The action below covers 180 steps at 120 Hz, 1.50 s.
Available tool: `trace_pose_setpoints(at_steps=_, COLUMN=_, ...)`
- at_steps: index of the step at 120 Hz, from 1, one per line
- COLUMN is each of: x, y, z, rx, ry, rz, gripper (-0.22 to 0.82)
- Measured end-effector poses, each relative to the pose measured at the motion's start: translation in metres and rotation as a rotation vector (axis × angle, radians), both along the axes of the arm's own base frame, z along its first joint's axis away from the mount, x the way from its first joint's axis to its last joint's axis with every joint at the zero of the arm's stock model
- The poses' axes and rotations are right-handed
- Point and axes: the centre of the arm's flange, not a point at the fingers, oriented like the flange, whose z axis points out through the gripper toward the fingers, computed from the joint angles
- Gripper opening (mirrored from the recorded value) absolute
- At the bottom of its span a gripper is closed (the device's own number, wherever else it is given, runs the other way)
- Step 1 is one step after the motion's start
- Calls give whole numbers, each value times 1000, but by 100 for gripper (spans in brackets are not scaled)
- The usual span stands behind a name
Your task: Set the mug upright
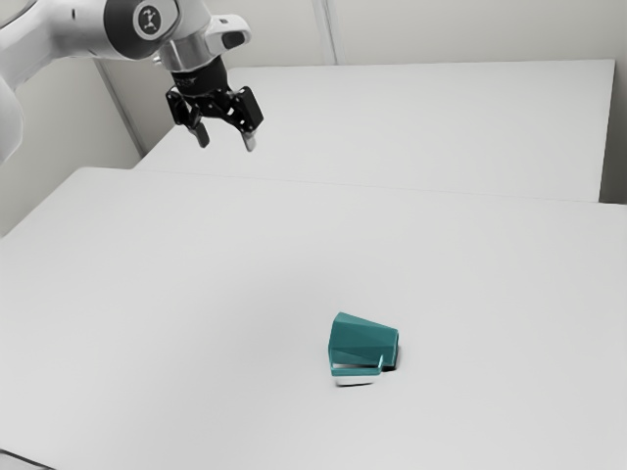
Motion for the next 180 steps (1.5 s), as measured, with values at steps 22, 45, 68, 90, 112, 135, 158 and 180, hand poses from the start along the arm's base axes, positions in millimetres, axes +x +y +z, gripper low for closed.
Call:
trace_pose_setpoints(at_steps=22, x=-3, y=0, z=2, rx=-10, ry=13, rz=16, gripper=60)
trace_pose_setpoints(at_steps=45, x=-30, y=4, z=-21, rx=-127, ry=65, rz=82, gripper=60)
trace_pose_setpoints(at_steps=68, x=-41, y=-8, z=-74, rx=-307, ry=112, rz=127, gripper=60)
trace_pose_setpoints(at_steps=90, x=-57, y=-22, z=-136, rx=-477, ry=126, rz=194, gripper=60)
trace_pose_setpoints(at_steps=112, x=-74, y=-38, z=-190, rx=-587, ry=97, rz=232, gripper=60)
trace_pose_setpoints(at_steps=135, x=-86, y=-41, z=-229, rx=-662, ry=54, rz=258, gripper=60)
trace_pose_setpoints(at_steps=158, x=-90, y=-52, z=-257, rx=-714, ry=11, rz=279, gripper=60)
trace_pose_setpoints(at_steps=180, x=-95, y=-57, z=-290, rx=-755, ry=19, rz=316, gripper=60)
